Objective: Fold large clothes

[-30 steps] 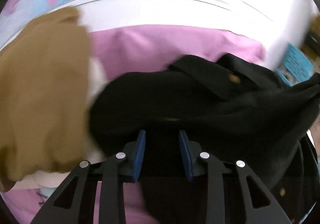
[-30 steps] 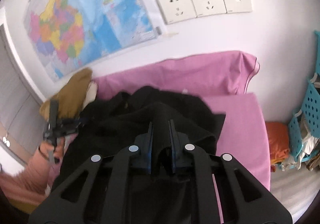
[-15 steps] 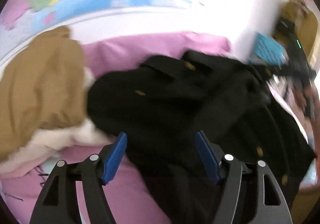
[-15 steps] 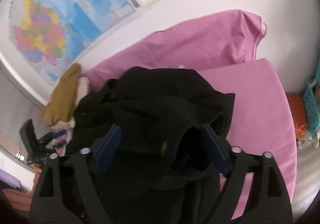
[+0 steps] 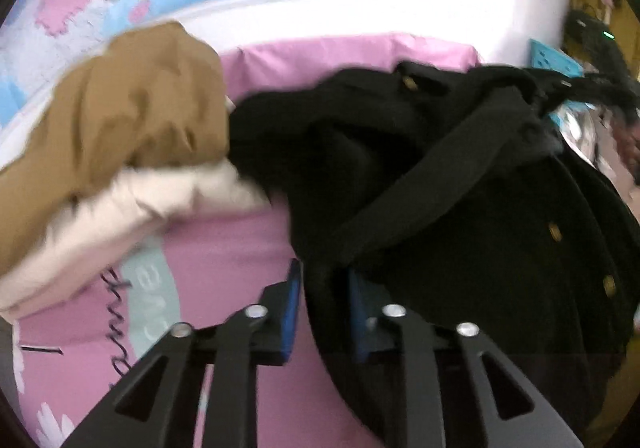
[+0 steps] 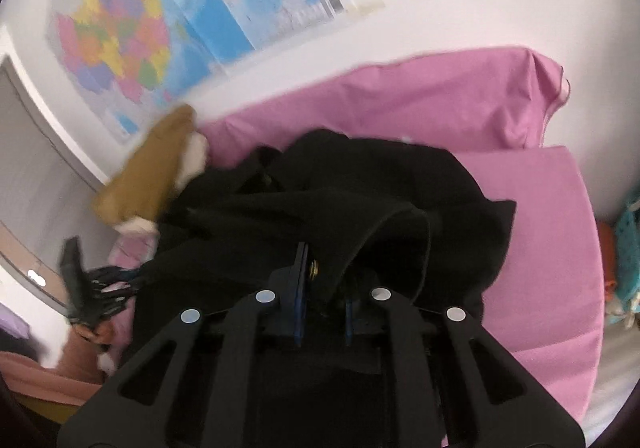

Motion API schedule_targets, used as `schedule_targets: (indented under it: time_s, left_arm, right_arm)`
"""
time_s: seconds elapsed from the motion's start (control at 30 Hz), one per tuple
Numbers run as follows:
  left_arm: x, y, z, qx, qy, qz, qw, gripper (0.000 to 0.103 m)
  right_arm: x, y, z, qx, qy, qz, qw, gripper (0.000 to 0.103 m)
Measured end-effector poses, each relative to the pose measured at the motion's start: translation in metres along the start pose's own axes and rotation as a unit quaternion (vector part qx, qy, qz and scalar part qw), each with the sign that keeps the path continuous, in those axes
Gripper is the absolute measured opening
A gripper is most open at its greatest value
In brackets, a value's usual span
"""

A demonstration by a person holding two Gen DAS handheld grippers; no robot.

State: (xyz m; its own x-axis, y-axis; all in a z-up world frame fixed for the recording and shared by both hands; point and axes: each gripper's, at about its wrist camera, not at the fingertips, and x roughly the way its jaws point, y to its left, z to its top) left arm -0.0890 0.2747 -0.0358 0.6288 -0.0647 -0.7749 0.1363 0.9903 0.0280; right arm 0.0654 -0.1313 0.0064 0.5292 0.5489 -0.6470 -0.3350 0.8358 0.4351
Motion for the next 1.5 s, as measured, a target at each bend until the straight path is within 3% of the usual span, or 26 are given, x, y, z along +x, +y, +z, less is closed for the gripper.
schedule_targets:
  time_s: [0.07,0.1,0.13,0.2,0.27,0.33,0.4,0.5,0.53,0.57,0.6,0.63,0.7,0.73,0.83,0.9,0.93,1.1,1.17,1.3,1.37,1.4,1.47,1.5]
  left_arm:
    - [-0.003,-0.005,0.004,0.019,-0.01,-0.003,0.9998,0.03]
    - [-0.008,-0.003,0.009,0.014,-0.017,-0.017,0.9996,0.053]
    - [-0.011,0.001,0.014,0.005,-0.025,-0.031,0.9992,0.069]
    - [-0.026,0.01,0.029,-0.024,-0.065,-0.066,0.9954,0.069]
    - [-0.033,0.011,0.049,-0.027,-0.089,-0.078,0.9926,0.069]
    - [-0.029,0.003,0.065,-0.01,-0.092,-0.075,0.9929,0.069]
    - [-0.011,-0.012,0.082,0.015,-0.08,-0.062,0.9947,0.065]
    - [0.022,-0.024,0.091,0.035,-0.041,-0.037,0.9979,0.052]
    - [0.034,-0.028,0.091,0.042,-0.028,-0.022,0.9985,0.052]
    - [0.043,-0.029,0.093,0.048,-0.02,-0.011,0.9986,0.05]
    - [0.053,-0.03,0.095,0.055,-0.012,-0.001,0.9984,0.045]
    - [0.059,-0.028,0.096,0.057,-0.011,0.008,0.9983,0.044]
    - [0.063,-0.025,0.099,0.056,-0.021,0.027,0.9978,0.039]
    - [0.063,-0.022,0.098,0.054,-0.026,0.036,0.9976,0.032]
    - [0.064,-0.014,0.103,0.035,-0.034,0.055,0.9973,0.031]
    - [0.065,-0.012,0.106,0.025,-0.045,0.069,0.9963,0.031]
    - [0.067,-0.01,0.107,0.019,-0.044,0.071,0.9963,0.031]
    - [0.079,-0.007,0.11,-0.01,-0.037,0.067,0.997,0.031]
    - [0.077,-0.004,0.109,-0.02,-0.037,0.069,0.9967,0.031]
    - [0.066,0.011,0.105,-0.043,-0.035,0.117,0.9916,0.029]
    - [0.057,0.018,0.101,-0.055,-0.038,0.11,0.9916,0.028]
    - [0.05,0.02,0.098,-0.06,-0.041,0.101,0.9923,0.029]
    - [0.039,0.02,0.092,-0.064,-0.039,0.064,0.9952,0.046]
    - [0.032,0.019,0.089,-0.07,-0.038,0.037,0.9961,0.06]
  right_arm:
    - [0.013,-0.021,-0.002,0.047,0.032,-0.015,0.998,0.029]
    - [0.013,-0.024,-0.004,0.045,0.032,-0.02,0.998,0.034]
    - [0.008,-0.024,-0.006,0.039,0.024,-0.022,0.999,0.042]
    - [-0.01,-0.019,-0.008,0.025,-0.009,-0.027,0.999,0.055]
    - [-0.032,-0.006,-0.01,-0.013,-0.051,-0.038,0.998,0.065]
    - [-0.04,0.007,-0.011,-0.058,-0.076,-0.05,0.994,0.09]
    - [-0.03,0.012,-0.011,-0.086,-0.068,-0.074,0.991,0.093]
    - [-0.005,0.01,-0.012,-0.099,-0.036,-0.079,0.991,0.092]
    - [0.005,0.007,-0.013,-0.1,-0.026,-0.078,0.992,0.085]
    - [0.014,0.004,-0.013,-0.092,-0.013,-0.072,0.993,0.07]
    - [0.019,-0.001,-0.011,-0.072,0.005,-0.04,0.997,0.025]
    - [0.017,-0.004,-0.011,-0.053,0.005,-0.021,0.998,0.016]
    - [-0.002,-0.009,-0.01,-0.033,-0.015,0.01,0.999,0.014]
    - [-0.022,-0.014,-0.008,-0.005,-0.026,0.052,0.998,0.014]
    - [-0.066,-0.022,-0.006,0.031,-0.055,0.097,0.993,0.014]
    - [-0.08,-0.027,-0.006,0.047,-0.062,0.083,0.993,0.014]
    - [-0.079,-0.027,-0.005,0.044,-0.057,0.054,0.996,0.014]
    - [-0.019,-0.045,-0.003,0.06,-0.007,-0.022,0.998,0.02]
    - [-0.001,-0.053,-0.003,0.07,0.0,0.0,0.998,0.02]
    - [-0.013,-0.05,-0.001,0.065,-0.039,0.046,0.996,0.02]
    - [-0.014,-0.046,0.001,0.054,-0.041,0.038,0.997,0.022]
    - [-0.013,-0.047,0.001,0.055,-0.035,0.032,0.997,0.022]
    - [-0.009,-0.049,0.002,0.061,-0.027,0.032,0.997,0.022]
    - [-0.009,-0.051,0.001,0.064,-0.028,0.034,0.997,0.022]
